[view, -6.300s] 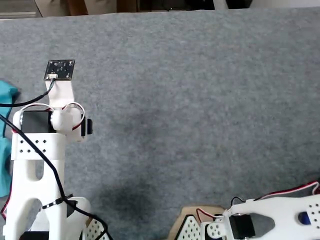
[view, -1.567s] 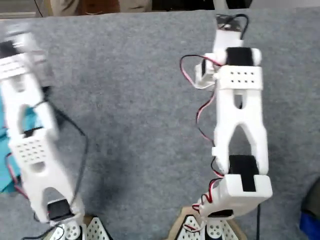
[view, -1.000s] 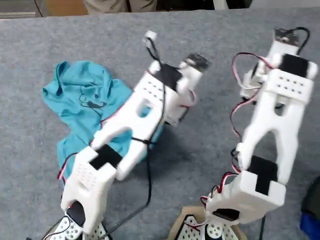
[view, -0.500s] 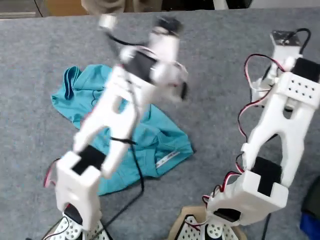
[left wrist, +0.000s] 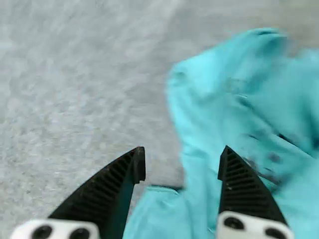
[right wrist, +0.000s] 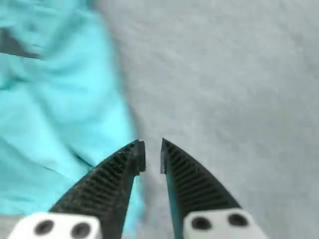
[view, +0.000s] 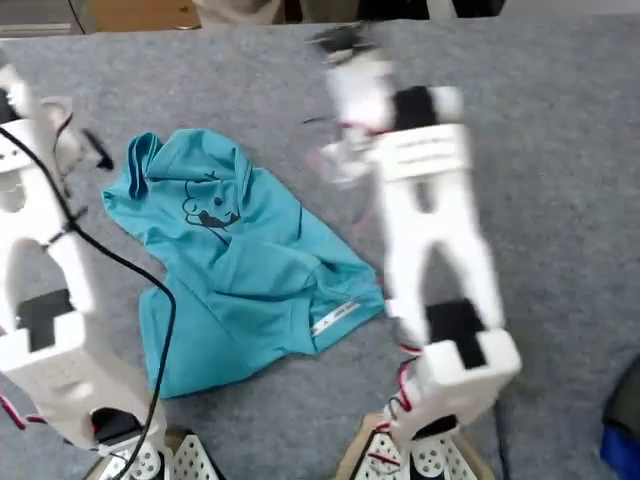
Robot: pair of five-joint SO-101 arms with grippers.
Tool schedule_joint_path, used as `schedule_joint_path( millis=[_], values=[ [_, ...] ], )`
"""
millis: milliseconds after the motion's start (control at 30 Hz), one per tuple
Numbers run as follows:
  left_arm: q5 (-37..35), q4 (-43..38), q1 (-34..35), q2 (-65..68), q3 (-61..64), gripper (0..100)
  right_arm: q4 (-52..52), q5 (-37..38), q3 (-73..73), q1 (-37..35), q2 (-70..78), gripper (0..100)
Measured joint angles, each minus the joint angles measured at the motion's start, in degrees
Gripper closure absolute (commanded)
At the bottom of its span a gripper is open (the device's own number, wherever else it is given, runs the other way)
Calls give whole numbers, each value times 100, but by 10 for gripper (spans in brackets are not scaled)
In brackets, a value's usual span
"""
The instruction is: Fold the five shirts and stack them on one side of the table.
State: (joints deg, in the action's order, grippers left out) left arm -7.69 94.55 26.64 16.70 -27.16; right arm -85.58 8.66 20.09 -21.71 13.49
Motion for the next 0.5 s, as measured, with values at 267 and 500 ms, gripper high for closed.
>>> schedule_joint_path(
  millis=[267, 500],
  values=[
    [9, -589, 79, 853, 396, 753, 149, -1125, 132, -1424, 1600, 738],
    [18, -721, -360, 1424, 413, 753, -105, -1345, 695, -1732, 2558, 829]
  ],
)
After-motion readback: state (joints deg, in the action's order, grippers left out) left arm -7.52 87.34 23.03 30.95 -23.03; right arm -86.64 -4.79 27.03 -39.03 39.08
